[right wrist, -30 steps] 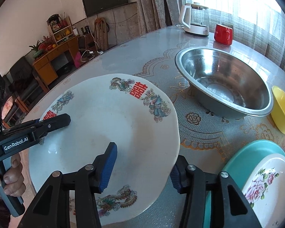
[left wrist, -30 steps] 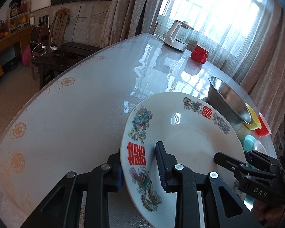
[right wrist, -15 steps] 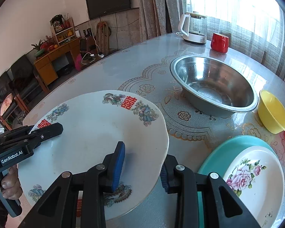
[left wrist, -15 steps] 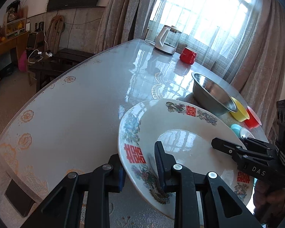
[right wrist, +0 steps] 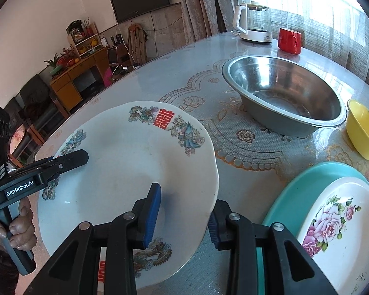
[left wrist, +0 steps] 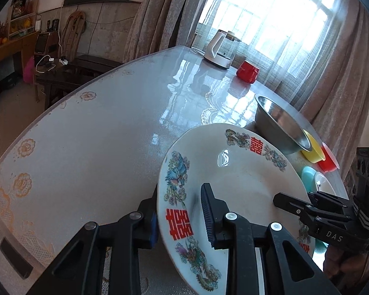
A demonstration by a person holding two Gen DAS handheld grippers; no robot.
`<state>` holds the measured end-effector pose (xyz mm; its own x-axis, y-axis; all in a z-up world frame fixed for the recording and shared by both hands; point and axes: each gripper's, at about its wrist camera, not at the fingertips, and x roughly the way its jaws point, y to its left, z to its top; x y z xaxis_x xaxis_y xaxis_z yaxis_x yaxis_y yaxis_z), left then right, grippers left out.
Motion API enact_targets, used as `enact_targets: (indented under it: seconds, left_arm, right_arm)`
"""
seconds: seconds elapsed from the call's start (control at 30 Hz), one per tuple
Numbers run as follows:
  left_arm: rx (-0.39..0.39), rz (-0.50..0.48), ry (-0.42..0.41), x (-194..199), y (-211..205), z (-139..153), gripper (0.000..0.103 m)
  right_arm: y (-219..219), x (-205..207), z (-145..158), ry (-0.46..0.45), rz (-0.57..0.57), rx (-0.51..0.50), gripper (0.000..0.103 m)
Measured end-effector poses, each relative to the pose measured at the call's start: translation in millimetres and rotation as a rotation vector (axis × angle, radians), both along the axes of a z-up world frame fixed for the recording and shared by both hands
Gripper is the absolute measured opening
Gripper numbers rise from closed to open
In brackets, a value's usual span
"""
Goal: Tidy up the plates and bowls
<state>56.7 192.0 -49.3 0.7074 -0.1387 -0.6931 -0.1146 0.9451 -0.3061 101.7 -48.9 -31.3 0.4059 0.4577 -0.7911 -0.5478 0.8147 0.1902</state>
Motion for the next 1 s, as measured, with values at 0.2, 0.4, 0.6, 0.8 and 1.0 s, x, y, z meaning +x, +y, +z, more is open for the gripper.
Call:
enact_targets:
  seconds: [0.2, 0.4, 0.6, 0.8, 1.0]
  left_arm:
    - [0.026, -0.017, -0.028, -17, -7, 3, 0.026]
    - [0.023, -0.034, -0.047, -21, -12, 9, 0.026]
    - [0.043, -0.06, -0.072, -25, -23, 12, 0.027]
    - [0.038, -0.086, -0.109, -27, -34, 23, 0.026]
    - [0.04, -0.155, -0.145, -22, -62, 41, 0.026]
  right_arm:
    - [-4, -9, 5, -0.007, -0.008, -0.008, 0.035]
    - [-10, -20, 12, -0.047, -0.012, -0.017, 0.033]
    - [-23, -20, 18, -0.05, -0.027, 0.019, 0.033]
    - [-39, -21, 26, -0.058, -0.052, 0.071, 0.033]
    - [-65, -29, 39, -0.095, -0.102, 0.096, 0.033]
